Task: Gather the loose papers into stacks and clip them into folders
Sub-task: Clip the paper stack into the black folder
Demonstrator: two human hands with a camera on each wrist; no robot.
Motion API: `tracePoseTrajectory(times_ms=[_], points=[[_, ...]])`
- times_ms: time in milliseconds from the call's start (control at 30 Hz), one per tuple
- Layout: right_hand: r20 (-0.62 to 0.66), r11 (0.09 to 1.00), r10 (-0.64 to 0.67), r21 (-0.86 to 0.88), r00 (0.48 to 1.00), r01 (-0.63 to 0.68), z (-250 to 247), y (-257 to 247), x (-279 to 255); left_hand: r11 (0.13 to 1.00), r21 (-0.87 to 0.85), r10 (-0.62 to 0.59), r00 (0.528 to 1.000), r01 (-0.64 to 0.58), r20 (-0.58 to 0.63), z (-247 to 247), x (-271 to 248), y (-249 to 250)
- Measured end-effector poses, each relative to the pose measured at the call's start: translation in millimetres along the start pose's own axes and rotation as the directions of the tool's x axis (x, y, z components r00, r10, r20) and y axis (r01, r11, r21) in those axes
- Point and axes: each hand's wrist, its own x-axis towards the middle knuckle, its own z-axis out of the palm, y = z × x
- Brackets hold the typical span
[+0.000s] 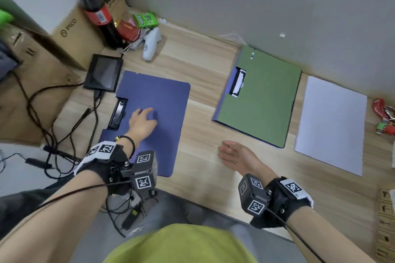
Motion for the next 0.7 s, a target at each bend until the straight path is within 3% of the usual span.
tracePoseTrajectory(times_ms=[100,200,367,533,700], points=[[0.136,0.993,0.056,-0.115,0.989,-0.041,31,-4,2,0.997,0.037,-0.067,0.998,0.067,0.002,-15,-1,-29],[0.212,0.967,0.113,-0.25,0.971,-0.058,55,-1,5,0.999,0.014,-0.045,0.996,0.043,0.081,-19,-8,-44],[0.143,0.958,0.09,-0.282,0.986,-0.046,69,5,13,0.987,-0.16,0.02,0.993,0.0,0.119,-14,-18,-47],[0.036,0.913,0.098,-0.401,0.995,-0.075,72,13,12,0.888,-0.441,-0.112,0.992,0.128,0.062,-22,-17,-50],[0.06,0.926,0.15,-0.357,0.987,-0.119,67,34,2,0.841,-0.498,-0.2,0.977,0.21,0.074,-20,-22,-60]])
